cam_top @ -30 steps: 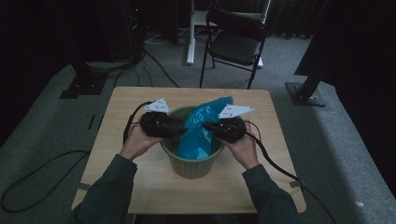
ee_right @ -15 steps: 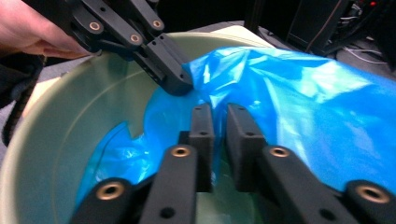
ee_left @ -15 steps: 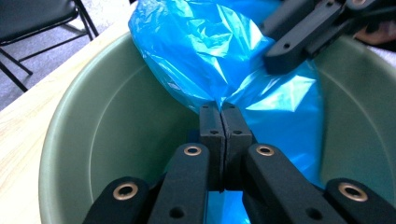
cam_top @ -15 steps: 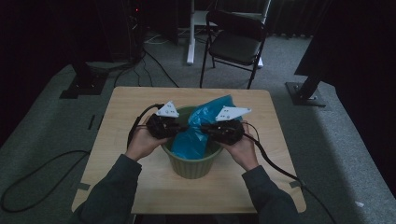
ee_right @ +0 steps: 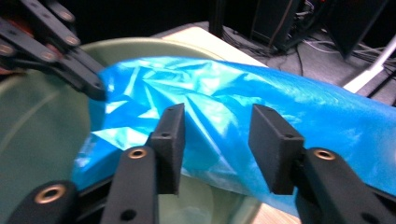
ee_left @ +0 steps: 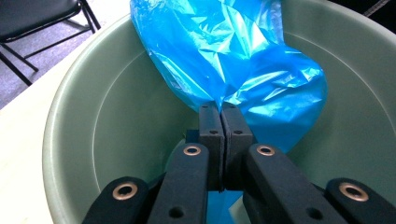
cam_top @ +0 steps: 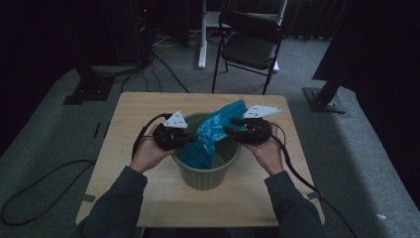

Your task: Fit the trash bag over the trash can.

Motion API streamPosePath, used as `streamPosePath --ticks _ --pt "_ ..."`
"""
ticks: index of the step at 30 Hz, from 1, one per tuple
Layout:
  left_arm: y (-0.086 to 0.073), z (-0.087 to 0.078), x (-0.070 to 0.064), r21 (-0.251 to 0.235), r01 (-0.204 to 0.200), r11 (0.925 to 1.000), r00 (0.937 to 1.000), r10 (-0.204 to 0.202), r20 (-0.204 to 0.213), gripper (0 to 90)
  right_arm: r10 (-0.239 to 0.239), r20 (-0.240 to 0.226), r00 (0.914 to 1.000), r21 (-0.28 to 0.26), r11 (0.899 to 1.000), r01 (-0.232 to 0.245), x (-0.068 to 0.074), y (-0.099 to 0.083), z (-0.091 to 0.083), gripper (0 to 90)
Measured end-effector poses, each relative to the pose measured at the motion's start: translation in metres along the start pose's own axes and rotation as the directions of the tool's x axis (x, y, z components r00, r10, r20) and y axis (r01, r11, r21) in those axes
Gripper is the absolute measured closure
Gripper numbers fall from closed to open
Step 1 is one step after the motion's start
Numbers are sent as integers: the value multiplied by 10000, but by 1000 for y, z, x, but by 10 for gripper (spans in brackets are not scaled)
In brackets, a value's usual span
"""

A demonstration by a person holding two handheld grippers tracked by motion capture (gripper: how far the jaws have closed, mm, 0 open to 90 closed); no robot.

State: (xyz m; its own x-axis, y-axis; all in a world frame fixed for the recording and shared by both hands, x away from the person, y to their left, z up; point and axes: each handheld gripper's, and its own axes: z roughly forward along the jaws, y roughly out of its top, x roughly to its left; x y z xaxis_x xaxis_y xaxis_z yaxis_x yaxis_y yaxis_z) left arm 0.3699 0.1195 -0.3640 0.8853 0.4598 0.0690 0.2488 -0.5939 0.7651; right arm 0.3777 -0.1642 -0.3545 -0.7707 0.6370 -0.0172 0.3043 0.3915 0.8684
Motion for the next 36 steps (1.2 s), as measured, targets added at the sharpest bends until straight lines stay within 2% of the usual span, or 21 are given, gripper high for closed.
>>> streamPosePath --ticks 6,7,9,10,12,18,21,23,29,33,34,35,36 --pt "-2 0 0 21 1 10000 10000 -1 8 889 -170 428 9989 372 9992 154 -2 -2 6 530" --pt "-3 1 0 54 2 10000 10000 -2 20 884 -152 415 9990 402 9991 136 -2 -2 6 576" --pt "-4 0 0 -31 73 10000 10000 -72 53 848 -142 155 9998 464 9988 135 -3 -3 8 728" --pt "-4 0 0 -74 93 9999 10000 -93 26 783 -223 48 9997 496 9985 221 -3 -4 8 822" --pt "-3 -1 1 -170 134 9998 9999 -133 33 726 -361 38 9993 506 9981 358 -1 -5 8 871" --pt "1 -5 0 -452 201 9988 9998 -198 54 636 -557 -90 9984 544 9969 561 5 -6 8 900" --pt "5 -5 -1 -507 187 9985 9998 -184 65 610 -571 -412 9975 454 9972 589 9 -5 8 900" --pt "14 -2 -6 -516 -27 9987 10000 28 1 597 -698 -708 9950 399 9966 727 14 -4 8 900" --pt "24 6 -11 -309 -312 9990 9988 300 -393 591 -935 -1098 9896 245 9950 967 20 -1 8 900" --pt "28 9 -13 -223 -413 9989 9975 400 -577 593 -940 -1407 9856 80 9953 961 21 0 7 900" --pt "30 11 -14 -156 -483 9987 9968 472 -650 608 -902 -1551 9838 4 9958 913 21 0 5 900" --pt "32 14 -15 60 -549 9985 9943 552 -917 619 -895 -1627 9826 -41 9959 900 21 0 5 900" --pt "33 15 -15 89 -522 9986 9941 528 -945 627 -905 -1686 9815 -66 9959 907 21 0 4 900"
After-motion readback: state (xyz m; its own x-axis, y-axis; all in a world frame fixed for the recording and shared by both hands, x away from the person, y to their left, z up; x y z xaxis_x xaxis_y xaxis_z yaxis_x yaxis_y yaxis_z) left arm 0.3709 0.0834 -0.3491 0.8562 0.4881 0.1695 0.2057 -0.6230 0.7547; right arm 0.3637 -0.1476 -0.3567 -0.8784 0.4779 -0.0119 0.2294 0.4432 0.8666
